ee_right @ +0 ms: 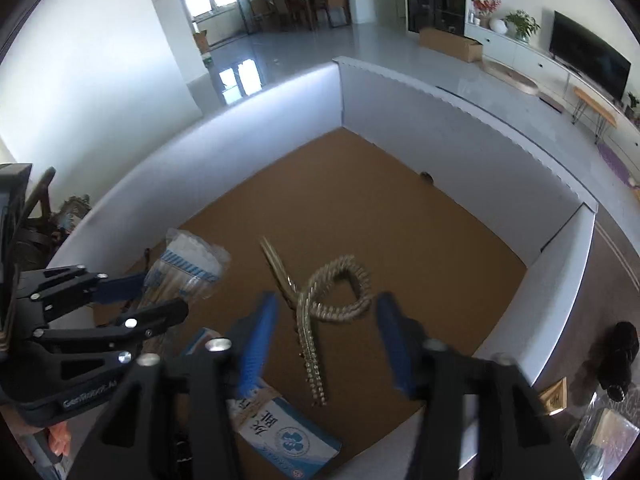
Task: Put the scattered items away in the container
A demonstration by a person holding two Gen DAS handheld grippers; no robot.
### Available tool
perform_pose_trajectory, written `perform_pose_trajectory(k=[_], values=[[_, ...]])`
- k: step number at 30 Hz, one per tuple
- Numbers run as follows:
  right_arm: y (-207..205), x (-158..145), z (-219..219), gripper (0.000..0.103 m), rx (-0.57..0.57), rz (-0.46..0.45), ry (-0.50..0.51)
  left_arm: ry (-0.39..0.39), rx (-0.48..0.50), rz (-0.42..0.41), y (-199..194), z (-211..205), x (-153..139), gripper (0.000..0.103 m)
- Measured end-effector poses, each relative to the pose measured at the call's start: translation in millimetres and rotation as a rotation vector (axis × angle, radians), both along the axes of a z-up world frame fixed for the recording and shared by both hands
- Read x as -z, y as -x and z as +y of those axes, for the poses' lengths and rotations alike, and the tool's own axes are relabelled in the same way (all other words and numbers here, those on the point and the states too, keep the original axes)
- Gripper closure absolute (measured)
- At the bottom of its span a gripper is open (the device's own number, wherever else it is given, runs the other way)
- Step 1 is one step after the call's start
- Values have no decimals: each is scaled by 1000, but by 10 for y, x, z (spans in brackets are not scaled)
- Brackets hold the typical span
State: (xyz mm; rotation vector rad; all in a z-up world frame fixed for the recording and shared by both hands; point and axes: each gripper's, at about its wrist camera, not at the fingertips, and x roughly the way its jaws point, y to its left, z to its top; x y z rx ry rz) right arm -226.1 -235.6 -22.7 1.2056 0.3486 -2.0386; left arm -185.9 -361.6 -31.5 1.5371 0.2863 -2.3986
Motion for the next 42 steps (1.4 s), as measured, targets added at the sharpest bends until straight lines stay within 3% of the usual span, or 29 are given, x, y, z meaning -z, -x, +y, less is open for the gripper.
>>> perform_pose_trajectory(k=[1, 5, 9, 10, 13, 15, 19, 22, 27, 31, 33, 37, 42], values=[[-27, -29, 0, 23, -13, 14, 14, 28, -15, 9, -22, 32, -27, 35], [-118, -286, 148, 21, -10, 89, 44, 127, -39, 77, -213, 243, -341, 35], [-272, -716, 792, 16, 62, 193, 146, 90, 82, 249, -428, 1010, -826, 35], [-373, -798, 1039, 10, 92, 225, 167, 74, 121, 280, -503, 1225, -907, 32], [-696, -875, 1852, 5, 164, 282, 176, 23, 250, 377, -830, 2027, -1008, 0], [-928, -816, 2399, 5, 205, 329, 107, -31, 310, 402, -1027, 2450, -868, 0], [-1376, -464, 3545, 4, 380, 382, -45, -142, 402, 293, -1123, 3096, -170, 0], [-1649, -73, 4306, 4, 551, 324, -137, -128, 479, 203, -1090, 3486, 298, 0], [-1839, 393, 4975, 4, 735, 220, -183, -79, 555, 188, -980, 3812, 725, 0], [-1870, 563, 5028, 4, 814, 205, -163, -38, 541, 196, -938, 3890, 797, 0], [-1852, 640, 4932, 4, 814, 184, -170, -42, 533, 201, -885, 3891, 801, 0], [-1839, 682, 4743, 4, 795, 216, -195, 29, 548, 186, -747, 3962, 782, 0], [-1783, 738, 4787, 0, 804, 169, -179, 29, 540, 195, -608, 4007, 791, 0]])
